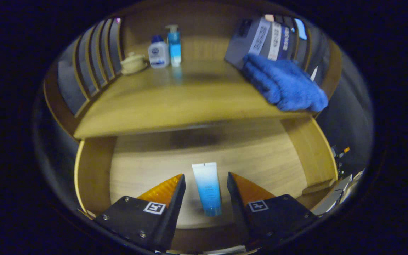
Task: Pull open the drawer, take out the items inside it, and place them on the countertop above the cabinet.
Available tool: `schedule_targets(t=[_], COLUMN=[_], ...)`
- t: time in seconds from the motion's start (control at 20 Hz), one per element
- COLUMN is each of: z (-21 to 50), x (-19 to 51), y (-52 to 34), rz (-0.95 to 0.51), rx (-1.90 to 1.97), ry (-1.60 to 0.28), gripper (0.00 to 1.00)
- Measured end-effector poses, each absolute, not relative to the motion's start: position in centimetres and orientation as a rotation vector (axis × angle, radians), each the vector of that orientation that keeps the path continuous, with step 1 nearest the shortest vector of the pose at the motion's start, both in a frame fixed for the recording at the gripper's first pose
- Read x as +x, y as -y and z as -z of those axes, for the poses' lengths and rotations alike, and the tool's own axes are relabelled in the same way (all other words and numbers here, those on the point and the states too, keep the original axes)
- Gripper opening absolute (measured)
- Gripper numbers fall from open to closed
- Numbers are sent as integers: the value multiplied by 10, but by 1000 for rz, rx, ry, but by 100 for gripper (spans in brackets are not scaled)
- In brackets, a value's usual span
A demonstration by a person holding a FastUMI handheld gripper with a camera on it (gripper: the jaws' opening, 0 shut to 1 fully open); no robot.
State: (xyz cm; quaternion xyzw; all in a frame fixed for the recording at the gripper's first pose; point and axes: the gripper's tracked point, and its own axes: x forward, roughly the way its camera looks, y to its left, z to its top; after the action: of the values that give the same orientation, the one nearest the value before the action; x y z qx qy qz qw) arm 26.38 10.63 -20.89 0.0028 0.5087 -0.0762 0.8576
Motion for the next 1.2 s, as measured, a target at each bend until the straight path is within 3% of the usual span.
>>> schedule_targets(t=[0.4, 0.45, 0.6, 0.75, 1.2], z=[255, 254, 247, 245, 155], x=[252, 254, 256, 258, 275], y=[-111, -109, -112, -113, -123], rz=[181, 191, 193, 176, 177], rx=[-40, -21, 13, -13, -62], ry=[-1346, -1328, -1302, -1240, -995], gripper=[70, 70, 47, 41, 41])
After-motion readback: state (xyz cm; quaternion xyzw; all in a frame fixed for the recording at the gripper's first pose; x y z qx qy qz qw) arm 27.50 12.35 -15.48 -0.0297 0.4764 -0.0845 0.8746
